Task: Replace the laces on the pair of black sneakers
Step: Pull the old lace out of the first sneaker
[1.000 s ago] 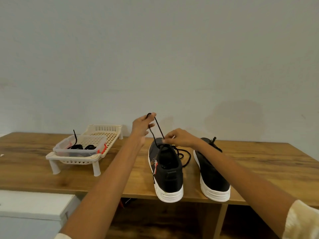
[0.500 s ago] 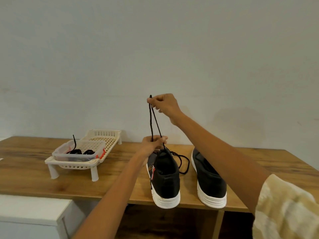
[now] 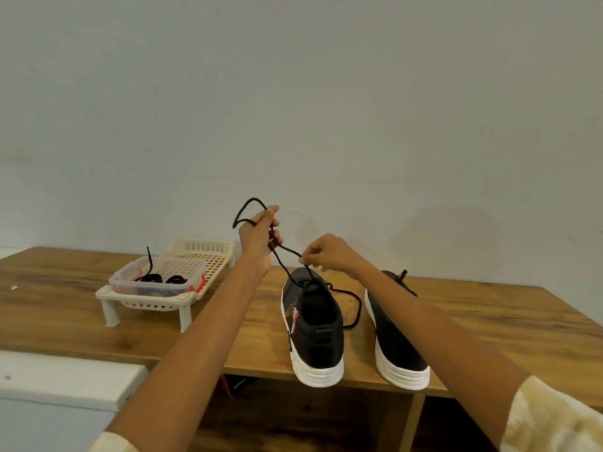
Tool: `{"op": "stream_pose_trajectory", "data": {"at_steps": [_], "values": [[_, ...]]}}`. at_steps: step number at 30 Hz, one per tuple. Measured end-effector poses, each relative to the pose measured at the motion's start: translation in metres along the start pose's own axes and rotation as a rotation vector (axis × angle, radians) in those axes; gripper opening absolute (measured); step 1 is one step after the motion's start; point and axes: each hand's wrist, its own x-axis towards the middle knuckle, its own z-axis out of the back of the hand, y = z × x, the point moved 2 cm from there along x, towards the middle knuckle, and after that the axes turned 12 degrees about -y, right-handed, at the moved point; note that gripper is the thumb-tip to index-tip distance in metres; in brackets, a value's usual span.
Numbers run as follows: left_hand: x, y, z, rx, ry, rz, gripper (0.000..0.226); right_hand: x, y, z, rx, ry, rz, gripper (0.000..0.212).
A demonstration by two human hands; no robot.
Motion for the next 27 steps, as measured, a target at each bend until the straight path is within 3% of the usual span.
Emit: {"op": "stream_pose_trajectory", "data": {"at_steps": [5,12,14,19,23,25,27], "values": [[0.006,0.014,0.014,0.689,0.217,-0.308,0.025,0.021,0.031,0.005,0.042,-0.131,0.086,0.022],[0.014,0.042,0.035,1.174,0.365,-0.354,0.037,0.015,0.006,-0.026,-0.191,-0.035,0.084,0.024],[0.014,0.051,0.039,1.332,0.308,-0.388,0.031,0.010,-0.007,-0.029,-0.164,-0.015,0.028,0.026],[0.026,0.064,0.061,1.511,-0.051,-0.389,0.027,0.002,-0.033,-0.006,0.120,-0.134,-0.119,0.024],[0.026,0.073,0.071,1.658,-0.045,-0.320,0.055,0.000,-0.048,-0.001,0.009,0.000,-0.113,0.021],[0.023,0.075,0.066,1.861,-0.029,-0.420,0.051,-0.001,-0.050,-0.005,-0.012,0.074,-0.099,0.022],[0.019,0.074,0.054,1.779,0.069,-0.640,0.037,-0.002,-0.050,-0.011,0.005,0.115,-0.115,0.023]]}}
